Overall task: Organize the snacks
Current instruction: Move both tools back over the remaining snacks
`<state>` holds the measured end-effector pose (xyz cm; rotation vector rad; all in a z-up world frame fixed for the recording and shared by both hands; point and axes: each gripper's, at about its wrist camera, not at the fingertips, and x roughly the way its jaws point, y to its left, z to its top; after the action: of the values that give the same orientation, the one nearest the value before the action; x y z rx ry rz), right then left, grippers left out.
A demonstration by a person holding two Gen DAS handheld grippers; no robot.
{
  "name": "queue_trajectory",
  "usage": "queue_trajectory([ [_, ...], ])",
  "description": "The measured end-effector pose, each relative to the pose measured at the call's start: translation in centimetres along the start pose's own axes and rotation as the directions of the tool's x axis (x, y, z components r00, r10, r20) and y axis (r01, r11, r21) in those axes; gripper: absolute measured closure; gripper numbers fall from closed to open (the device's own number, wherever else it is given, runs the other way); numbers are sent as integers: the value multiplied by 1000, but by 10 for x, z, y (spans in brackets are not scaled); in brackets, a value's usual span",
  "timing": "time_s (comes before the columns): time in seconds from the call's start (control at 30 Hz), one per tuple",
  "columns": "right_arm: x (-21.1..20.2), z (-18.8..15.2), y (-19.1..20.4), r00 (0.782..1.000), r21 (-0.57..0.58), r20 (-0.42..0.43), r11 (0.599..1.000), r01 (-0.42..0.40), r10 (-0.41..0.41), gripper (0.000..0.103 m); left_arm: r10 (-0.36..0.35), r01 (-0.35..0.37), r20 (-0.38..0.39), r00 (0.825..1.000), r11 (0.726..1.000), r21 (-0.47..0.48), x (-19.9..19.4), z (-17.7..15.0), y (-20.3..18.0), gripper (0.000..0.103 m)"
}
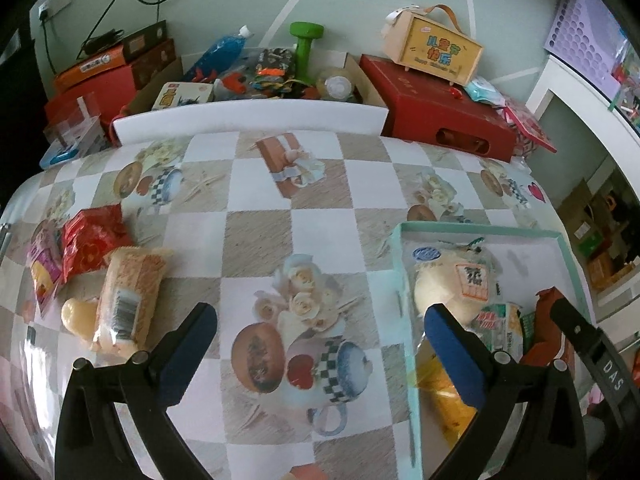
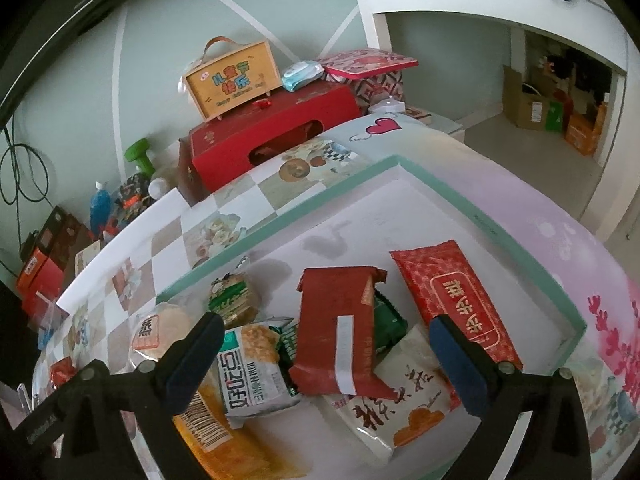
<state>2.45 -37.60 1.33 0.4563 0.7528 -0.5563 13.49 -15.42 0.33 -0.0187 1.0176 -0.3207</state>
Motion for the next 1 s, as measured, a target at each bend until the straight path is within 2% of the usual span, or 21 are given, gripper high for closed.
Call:
queue_trajectory([
  [0.2, -3, -1, 7, 1000, -21, 10, 1000, -3, 3, 0, 24, -24, 0, 1000, 999, -28, -6, -11, 19, 0],
  [0.53, -11, -3, 35, 999, -90, 25, 995, -35, 37, 0, 24, -23, 16, 1000, 998, -57, -18, -16, 49, 0],
  [0.8, -18, -10, 69, 994, -148, 31, 984, -95, 100, 0, 36, -35, 14, 999, 996, -77, -27, -19, 74, 0],
  [1.0, -21, -18, 94, 989, -200, 30, 971, -134, 143, 0, 45, -39, 57, 997, 995, -95, -35, -19, 95, 0],
])
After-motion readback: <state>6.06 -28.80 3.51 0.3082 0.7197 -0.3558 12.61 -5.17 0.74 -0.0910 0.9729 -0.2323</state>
